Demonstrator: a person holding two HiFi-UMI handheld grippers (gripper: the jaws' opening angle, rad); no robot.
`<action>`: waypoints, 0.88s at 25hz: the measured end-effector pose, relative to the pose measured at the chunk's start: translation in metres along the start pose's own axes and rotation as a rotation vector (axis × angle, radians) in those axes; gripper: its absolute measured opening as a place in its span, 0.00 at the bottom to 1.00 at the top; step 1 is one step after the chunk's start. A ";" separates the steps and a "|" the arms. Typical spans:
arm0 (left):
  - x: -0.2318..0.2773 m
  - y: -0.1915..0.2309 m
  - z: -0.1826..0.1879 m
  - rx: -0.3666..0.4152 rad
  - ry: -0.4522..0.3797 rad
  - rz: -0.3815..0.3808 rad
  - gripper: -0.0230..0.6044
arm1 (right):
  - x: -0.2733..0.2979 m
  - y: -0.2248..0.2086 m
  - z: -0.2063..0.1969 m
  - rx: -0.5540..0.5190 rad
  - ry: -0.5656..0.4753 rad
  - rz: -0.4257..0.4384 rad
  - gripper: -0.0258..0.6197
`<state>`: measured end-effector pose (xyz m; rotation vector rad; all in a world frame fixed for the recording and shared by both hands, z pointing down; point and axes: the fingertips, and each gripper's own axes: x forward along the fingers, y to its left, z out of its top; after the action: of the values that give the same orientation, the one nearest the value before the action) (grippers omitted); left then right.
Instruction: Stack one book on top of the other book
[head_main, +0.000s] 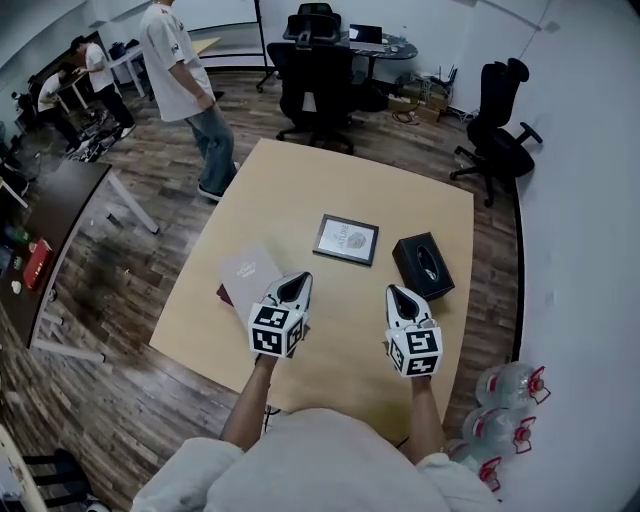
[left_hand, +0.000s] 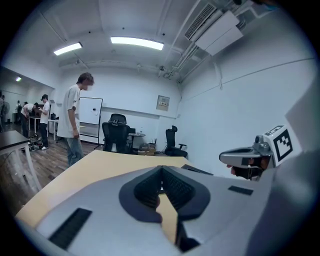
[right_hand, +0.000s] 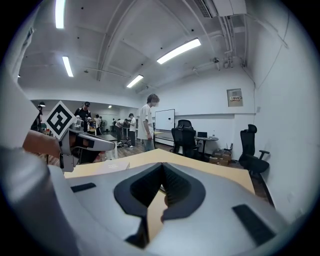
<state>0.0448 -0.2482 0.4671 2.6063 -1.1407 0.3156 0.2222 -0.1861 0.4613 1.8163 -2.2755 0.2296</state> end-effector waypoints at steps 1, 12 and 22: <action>0.001 -0.002 0.000 0.002 0.000 -0.003 0.05 | -0.001 -0.001 0.000 0.001 0.000 -0.005 0.04; 0.000 -0.004 -0.002 0.000 0.001 -0.008 0.05 | -0.004 0.001 -0.002 0.001 -0.002 -0.004 0.04; -0.004 -0.005 -0.007 -0.004 0.008 -0.007 0.05 | -0.004 0.006 -0.003 0.005 -0.002 0.017 0.04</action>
<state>0.0457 -0.2399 0.4716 2.6022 -1.1286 0.3217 0.2172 -0.1797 0.4635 1.8014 -2.2950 0.2368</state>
